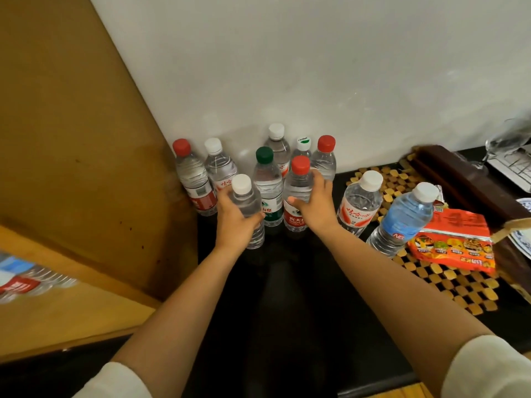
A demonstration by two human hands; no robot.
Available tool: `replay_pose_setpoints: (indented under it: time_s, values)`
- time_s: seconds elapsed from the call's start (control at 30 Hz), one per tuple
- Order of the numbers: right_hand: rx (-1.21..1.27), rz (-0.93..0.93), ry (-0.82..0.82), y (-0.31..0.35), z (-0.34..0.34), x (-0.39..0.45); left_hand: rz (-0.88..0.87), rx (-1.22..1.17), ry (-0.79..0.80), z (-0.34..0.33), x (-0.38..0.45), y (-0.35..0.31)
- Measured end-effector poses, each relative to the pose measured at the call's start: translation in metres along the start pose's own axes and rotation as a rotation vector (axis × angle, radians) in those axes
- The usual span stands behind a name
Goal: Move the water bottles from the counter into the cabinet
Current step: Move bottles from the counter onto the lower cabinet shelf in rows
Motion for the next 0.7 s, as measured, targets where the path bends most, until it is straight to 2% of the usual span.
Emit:
replay_pose_setpoints:
  time_s: [0.17,0.3,0.53,0.7]
  values:
    - [-0.005,0.052,0.035,0.003,0.001,-0.01,-0.009,0.001,0.048,0.008,-0.018,0.004]
    - [-0.121,0.141,0.111,0.003,0.0,-0.031,-0.016,-0.007,0.087,0.018,-0.042,0.008]
    - [-0.125,0.095,0.221,-0.006,-0.009,-0.085,-0.047,0.043,0.147,0.044,-0.093,0.018]
    - [-0.084,0.11,0.231,-0.005,-0.028,-0.139,-0.079,0.056,0.244,0.072,-0.132,0.027]
Point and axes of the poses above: each hand's wrist, its own x-axis towards the middle knuckle, its own z-axis out of the back of the hand, y = z × x, the point moved 4 cm from there along x, towards the middle knuckle, and after that the axes turned 2 degrees about x, right-handed, at the moved point
